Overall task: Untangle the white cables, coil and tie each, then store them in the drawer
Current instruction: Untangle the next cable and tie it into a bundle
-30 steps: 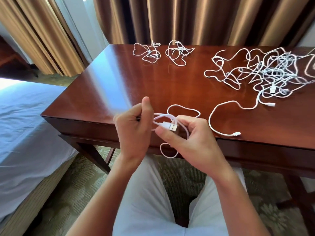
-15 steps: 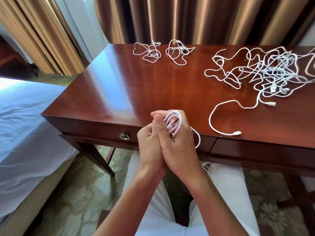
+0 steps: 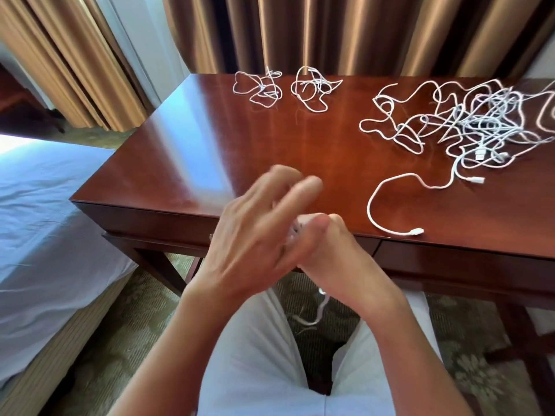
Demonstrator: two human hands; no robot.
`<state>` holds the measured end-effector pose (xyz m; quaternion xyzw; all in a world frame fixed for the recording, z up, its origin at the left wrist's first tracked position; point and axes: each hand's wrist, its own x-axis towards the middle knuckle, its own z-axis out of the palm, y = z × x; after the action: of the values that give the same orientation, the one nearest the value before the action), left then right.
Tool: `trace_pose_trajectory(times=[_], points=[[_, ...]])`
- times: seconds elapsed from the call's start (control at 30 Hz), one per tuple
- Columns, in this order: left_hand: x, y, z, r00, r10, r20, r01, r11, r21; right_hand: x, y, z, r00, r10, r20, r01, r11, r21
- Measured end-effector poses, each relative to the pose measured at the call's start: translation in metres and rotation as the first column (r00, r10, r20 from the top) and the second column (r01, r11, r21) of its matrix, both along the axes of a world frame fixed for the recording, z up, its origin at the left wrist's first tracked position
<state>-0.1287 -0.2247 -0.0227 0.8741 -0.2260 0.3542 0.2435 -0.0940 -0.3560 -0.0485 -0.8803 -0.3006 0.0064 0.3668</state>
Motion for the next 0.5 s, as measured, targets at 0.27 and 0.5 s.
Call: trace_pose_trajectory(times=[0.27,0.5], points=[[0.022,0.004,-0.018,0.981,0.077,0.179,-0.074,0.997,-0.024,-0.003,-0.017,0.004,0.969,0.129,-0.210,-0.069,0.960,0.271],[0.024,-0.022,-0.032,0.955,0.256,-0.146,-0.279,0.624,-0.730,-0.011,-0.019,0.000,0.970,0.118,-0.214,0.038,0.792,0.609]])
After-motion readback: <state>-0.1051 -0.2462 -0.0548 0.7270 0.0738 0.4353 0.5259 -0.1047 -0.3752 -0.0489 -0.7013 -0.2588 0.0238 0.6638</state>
